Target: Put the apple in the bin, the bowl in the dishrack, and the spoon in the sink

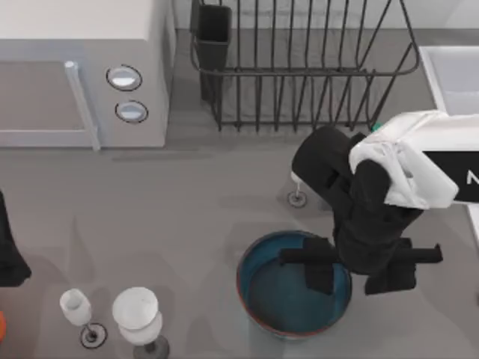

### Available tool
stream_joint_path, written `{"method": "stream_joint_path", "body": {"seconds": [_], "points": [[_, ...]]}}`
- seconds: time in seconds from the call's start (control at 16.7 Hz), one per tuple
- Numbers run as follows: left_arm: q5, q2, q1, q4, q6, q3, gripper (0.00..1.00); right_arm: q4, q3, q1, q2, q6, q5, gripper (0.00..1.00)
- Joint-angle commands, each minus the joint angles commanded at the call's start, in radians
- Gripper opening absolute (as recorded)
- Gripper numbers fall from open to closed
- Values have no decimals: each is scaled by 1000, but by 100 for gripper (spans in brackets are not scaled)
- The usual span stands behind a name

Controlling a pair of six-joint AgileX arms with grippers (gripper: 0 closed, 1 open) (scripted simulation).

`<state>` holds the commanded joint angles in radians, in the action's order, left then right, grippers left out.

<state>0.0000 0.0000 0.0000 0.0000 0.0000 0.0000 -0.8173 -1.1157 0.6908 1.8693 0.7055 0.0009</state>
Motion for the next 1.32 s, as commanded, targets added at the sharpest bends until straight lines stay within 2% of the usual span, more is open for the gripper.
{"method": "stream_joint_path", "body": {"seconds": [0.24,0.3,0.9,1.32], "points": [[0,0,0,0,0,0,100,0,0,0,0,0,0,2],[0,0,0,0,0,0,100,0,0,0,0,0,0,0],[0,0,0,0,0,0,100,-18,-16,0,-6,1,0,0],[0,0,0,0,0,0,100,-318,-212,-2,-88,-1,0,0]]}}
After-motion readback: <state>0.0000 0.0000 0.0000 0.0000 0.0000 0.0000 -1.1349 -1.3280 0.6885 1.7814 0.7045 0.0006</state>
